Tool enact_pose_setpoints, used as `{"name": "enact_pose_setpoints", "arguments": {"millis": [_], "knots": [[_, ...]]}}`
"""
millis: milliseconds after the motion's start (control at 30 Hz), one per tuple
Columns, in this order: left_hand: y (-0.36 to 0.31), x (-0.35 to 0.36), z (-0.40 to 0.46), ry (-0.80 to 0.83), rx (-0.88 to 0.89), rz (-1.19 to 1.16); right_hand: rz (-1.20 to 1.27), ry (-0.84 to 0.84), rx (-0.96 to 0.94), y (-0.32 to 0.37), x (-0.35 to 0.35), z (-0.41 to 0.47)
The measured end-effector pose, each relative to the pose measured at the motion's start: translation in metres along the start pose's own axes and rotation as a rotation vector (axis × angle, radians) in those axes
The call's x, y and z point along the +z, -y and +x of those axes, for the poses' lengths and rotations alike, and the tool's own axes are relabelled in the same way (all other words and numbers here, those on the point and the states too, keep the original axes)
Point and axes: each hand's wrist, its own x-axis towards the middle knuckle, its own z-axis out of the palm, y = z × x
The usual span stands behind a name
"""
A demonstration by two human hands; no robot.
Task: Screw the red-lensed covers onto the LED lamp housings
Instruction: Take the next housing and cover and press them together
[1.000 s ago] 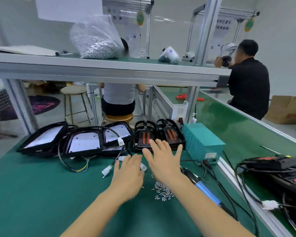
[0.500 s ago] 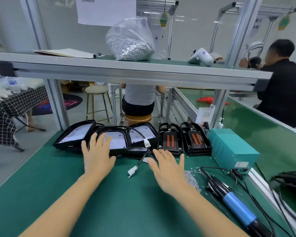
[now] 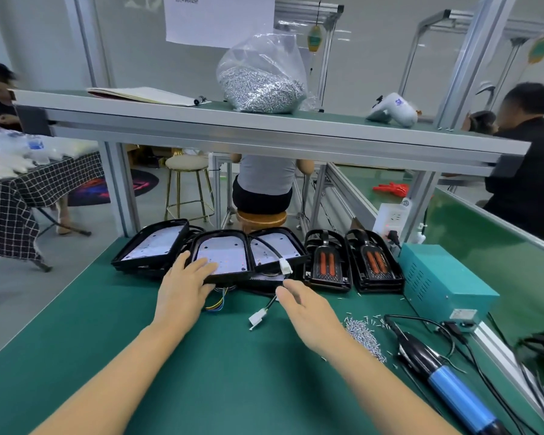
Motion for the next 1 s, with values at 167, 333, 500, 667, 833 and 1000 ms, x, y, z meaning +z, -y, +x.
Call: {"name": "enact_pose_setpoints", "arguments": {"millis": [167, 333, 500, 667, 833, 1000], "knots": [[-0.026, -0.025, -0.036, -0.205, 0.146, -0.087, 0.490, 0.078, 0.115, 0.017, 0.002, -0.001], [-0.065, -0.036, -0.076, -0.232, 0.302, -0.006, 0.893, 0.236, 0.168, 0.019, 0.004, -0.008], [-0.082, -0.038, -0.115, -0.181, 0.451, -0.133, 1.033, 0.164, 0.203, -0.006, 0.000, -0.031], [-0.067, -0.046, -0.121, -0.185, -0.014, -0.744, 1.004, 0.109, 0.264, -0.034, -0.015, -0.057], [-0.048, -0.033, -0.108, 0.082, -0.571, -0.806, 0.956, 0.146, 0.288, -0.033, -0.015, -0.073], [-0.057, -0.028, -0.110, 0.151, -0.657, -1.033, 0.853, 0.178, 0.306, -0.027, -0.006, -0.079]]}}
